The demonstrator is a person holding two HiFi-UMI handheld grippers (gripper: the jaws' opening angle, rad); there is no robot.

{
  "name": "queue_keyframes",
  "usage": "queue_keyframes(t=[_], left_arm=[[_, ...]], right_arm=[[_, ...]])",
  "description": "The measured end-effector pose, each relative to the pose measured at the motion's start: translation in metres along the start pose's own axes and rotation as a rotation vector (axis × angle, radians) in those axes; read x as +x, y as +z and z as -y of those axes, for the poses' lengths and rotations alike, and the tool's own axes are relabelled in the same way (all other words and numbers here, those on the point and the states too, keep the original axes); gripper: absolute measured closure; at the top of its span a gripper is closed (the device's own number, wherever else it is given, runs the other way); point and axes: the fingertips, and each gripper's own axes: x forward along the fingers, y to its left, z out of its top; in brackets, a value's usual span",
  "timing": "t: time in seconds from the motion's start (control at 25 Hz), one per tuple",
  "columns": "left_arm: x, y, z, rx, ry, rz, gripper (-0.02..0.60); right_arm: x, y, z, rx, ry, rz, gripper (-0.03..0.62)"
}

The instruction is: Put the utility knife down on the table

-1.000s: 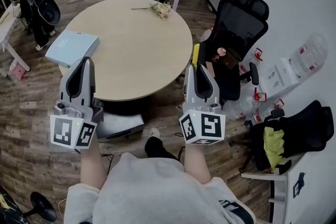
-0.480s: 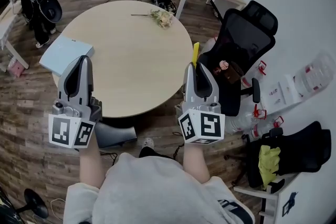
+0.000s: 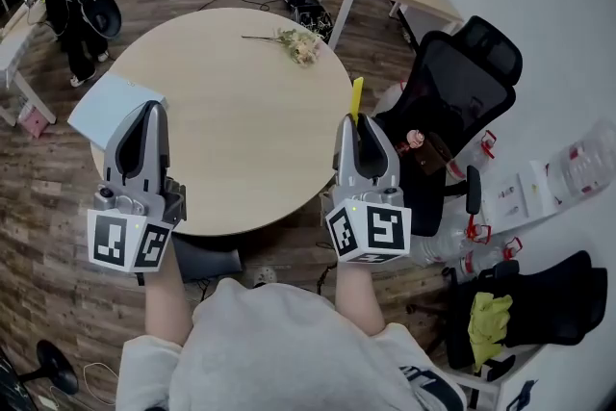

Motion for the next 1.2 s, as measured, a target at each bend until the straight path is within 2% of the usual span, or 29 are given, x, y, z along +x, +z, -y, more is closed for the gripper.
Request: queue_keyframes(t=[0.32, 0.68, 1.2], left_arm=[[0.021, -0.013, -0.004, 0.019, 0.040, -0.007, 0.574], [0.033, -0.029, -0.016, 0.040, 0.079, -0.052, 0.574], [0.047, -0.067, -0.020, 0.033, 0.100, -0.123, 0.574]], right_arm=[[0.036, -0.020, 0.011, 0.018, 0.055, -0.024, 0.520], [0.071, -0.063, 0.008, 0.039, 0.111, -0.109, 0.520], [0.094, -0.170, 0.013, 0.046, 0.149, -0.343, 0.520]])
